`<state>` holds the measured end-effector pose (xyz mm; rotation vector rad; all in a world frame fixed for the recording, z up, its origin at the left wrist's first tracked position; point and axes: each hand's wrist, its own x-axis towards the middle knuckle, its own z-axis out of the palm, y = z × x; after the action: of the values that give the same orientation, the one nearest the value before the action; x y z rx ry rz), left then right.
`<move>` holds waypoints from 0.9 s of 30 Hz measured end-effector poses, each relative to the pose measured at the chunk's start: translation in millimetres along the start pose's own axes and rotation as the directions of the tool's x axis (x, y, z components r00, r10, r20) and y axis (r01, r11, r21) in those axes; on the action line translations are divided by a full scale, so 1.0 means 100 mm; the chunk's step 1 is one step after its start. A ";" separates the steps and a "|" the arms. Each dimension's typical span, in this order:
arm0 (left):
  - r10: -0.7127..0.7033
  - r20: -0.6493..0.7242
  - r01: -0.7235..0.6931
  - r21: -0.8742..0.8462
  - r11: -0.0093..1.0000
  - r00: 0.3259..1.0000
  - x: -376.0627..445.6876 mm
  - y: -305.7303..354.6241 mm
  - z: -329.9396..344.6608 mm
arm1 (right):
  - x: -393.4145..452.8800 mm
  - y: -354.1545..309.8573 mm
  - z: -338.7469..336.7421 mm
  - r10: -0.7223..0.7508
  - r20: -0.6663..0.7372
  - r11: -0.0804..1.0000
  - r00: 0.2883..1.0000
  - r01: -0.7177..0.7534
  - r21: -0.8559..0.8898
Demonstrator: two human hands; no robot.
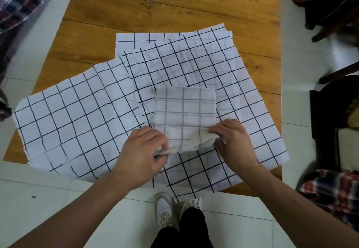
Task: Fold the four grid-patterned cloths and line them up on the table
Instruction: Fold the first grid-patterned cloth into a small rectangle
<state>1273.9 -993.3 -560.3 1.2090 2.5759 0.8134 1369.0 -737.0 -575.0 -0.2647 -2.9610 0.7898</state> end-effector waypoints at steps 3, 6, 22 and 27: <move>-0.064 0.037 0.065 -0.026 0.998 0.997 -0.02 -0.17 -0.02 | 0.02 -0.01 -0.01 -0.005 -0.037 1.000 0.999 0.006 0.027; -0.106 0.069 0.111 -0.079 0.991 0.992 0.00 -0.29 -0.02 | 0.03 -0.01 -0.02 0.005 -0.034 0.999 0.999 -0.004 0.035; -0.120 -0.078 0.107 -0.148 0.983 0.990 0.19 -0.32 -0.03 | 0.06 0.06 -0.02 -0.008 -0.084 0.999 0.996 0.012 0.043; 0.006 0.108 -0.004 -0.020 1.000 0.994 0.18 -0.44 -0.04 | 0.06 0.06 -0.04 -0.030 -0.063 0.998 0.998 0.033 0.050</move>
<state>1232.2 -1004.3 -580.2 1.2192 2.4744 0.7508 1364.8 -728.6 -574.4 -0.2344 -2.8748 0.8364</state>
